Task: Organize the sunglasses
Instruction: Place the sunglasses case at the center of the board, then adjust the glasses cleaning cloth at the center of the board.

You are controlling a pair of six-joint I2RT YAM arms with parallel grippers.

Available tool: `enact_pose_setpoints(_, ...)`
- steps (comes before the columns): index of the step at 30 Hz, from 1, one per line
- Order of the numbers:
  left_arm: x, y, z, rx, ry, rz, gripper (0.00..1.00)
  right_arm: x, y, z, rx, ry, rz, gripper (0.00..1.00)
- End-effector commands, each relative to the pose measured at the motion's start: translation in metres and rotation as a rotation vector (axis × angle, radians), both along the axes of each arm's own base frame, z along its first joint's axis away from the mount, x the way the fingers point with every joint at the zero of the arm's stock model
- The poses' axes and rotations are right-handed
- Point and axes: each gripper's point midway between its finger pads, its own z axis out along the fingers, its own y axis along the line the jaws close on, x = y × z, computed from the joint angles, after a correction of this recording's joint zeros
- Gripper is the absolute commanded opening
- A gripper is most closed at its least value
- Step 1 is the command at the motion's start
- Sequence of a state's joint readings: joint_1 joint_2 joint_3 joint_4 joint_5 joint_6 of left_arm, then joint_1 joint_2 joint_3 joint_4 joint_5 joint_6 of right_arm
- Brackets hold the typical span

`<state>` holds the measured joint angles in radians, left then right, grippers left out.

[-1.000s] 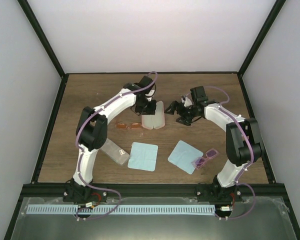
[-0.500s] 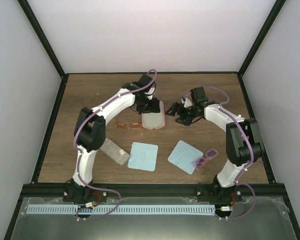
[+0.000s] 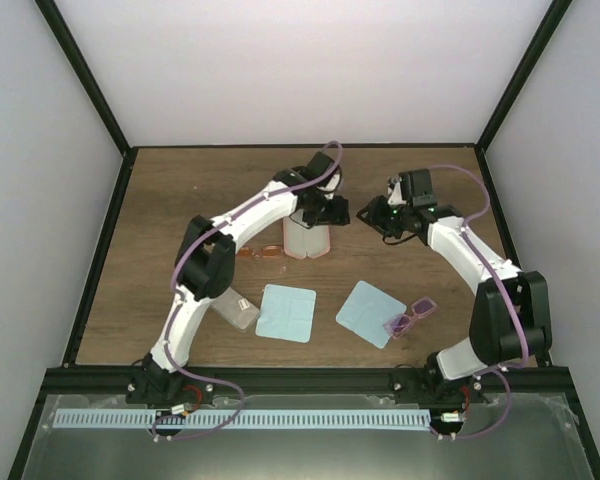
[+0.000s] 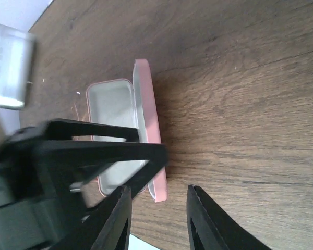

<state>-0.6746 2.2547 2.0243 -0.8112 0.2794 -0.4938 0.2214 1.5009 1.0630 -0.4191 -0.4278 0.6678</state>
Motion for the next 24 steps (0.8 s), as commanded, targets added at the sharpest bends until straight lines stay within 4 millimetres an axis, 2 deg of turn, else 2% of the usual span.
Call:
enact_pose_setpoints(1,-0.001,-0.002,-0.034,0.096,0.029,0.026,0.61,-0.003,-0.016,0.002,-0.034,-0.011,-0.050,0.31)
enact_pose_setpoints(4,0.000,0.007,-0.047,0.156,0.036,0.050,0.60,-0.011,-0.018,-0.007,-0.040,0.013,-0.040,0.31)
enact_pose_setpoints(10,-0.003,0.009,-0.051,0.176,0.036,0.038,0.61,-0.022,-0.021,-0.021,-0.021,0.044,-0.035,0.31)
enact_pose_setpoints(16,-0.016,0.009,-0.067,0.199,0.066,0.000,0.60,-0.022,-0.018,-0.021,-0.006,0.046,-0.023,0.31)
enact_pose_setpoints(24,-0.039,0.023,-0.091,0.223,0.110,-0.021,0.56,-0.025,-0.015,-0.029,0.006,0.065,-0.003,0.31)
